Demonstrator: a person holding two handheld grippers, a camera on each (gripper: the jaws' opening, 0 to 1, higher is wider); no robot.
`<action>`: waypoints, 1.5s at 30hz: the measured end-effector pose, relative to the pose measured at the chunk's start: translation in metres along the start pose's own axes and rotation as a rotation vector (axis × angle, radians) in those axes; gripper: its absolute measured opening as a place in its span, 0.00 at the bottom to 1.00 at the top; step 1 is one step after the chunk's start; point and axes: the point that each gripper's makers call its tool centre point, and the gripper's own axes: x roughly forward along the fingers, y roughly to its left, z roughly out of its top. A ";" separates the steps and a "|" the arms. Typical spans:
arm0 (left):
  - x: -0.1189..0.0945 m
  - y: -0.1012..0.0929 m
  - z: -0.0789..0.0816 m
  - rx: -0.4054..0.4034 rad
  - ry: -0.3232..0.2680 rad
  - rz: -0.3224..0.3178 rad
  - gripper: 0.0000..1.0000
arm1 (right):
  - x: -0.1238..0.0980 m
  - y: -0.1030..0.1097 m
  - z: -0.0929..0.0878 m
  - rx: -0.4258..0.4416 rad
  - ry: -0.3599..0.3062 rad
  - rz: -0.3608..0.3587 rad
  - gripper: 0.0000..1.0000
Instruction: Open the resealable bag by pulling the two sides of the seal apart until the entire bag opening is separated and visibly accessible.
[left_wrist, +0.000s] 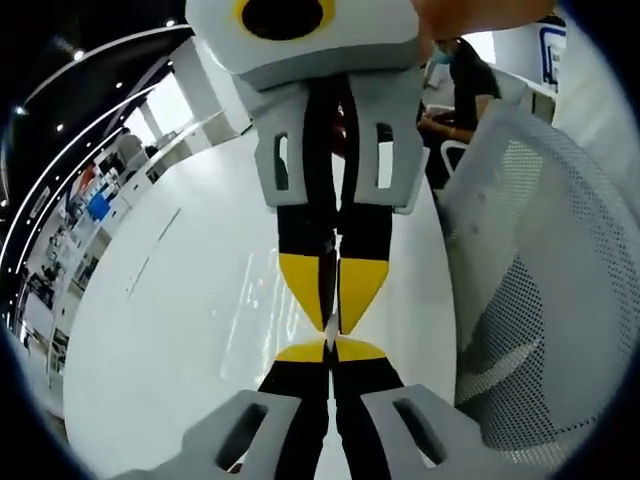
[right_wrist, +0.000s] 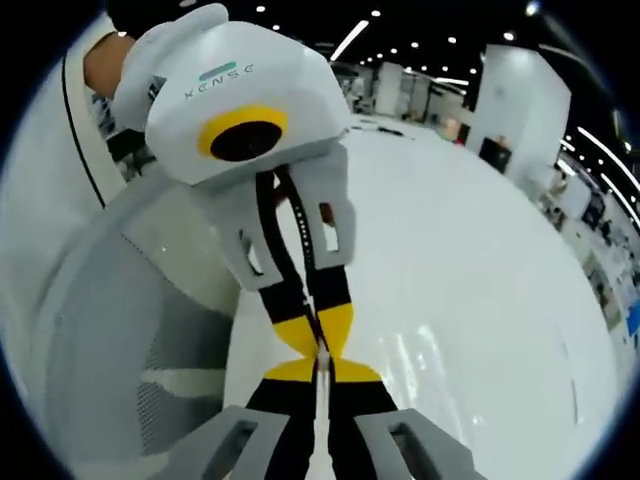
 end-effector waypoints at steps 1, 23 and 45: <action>0.000 -0.002 0.000 0.009 0.002 -0.013 0.00 | 0.001 0.001 -0.001 -0.005 0.004 0.004 0.00; -0.007 0.000 -0.003 0.001 0.012 0.021 0.00 | 0.007 -0.001 -0.003 0.007 0.051 0.009 0.00; -0.003 -0.003 -0.007 -0.007 0.009 0.003 0.00 | 0.007 0.001 -0.017 0.049 0.058 0.005 0.00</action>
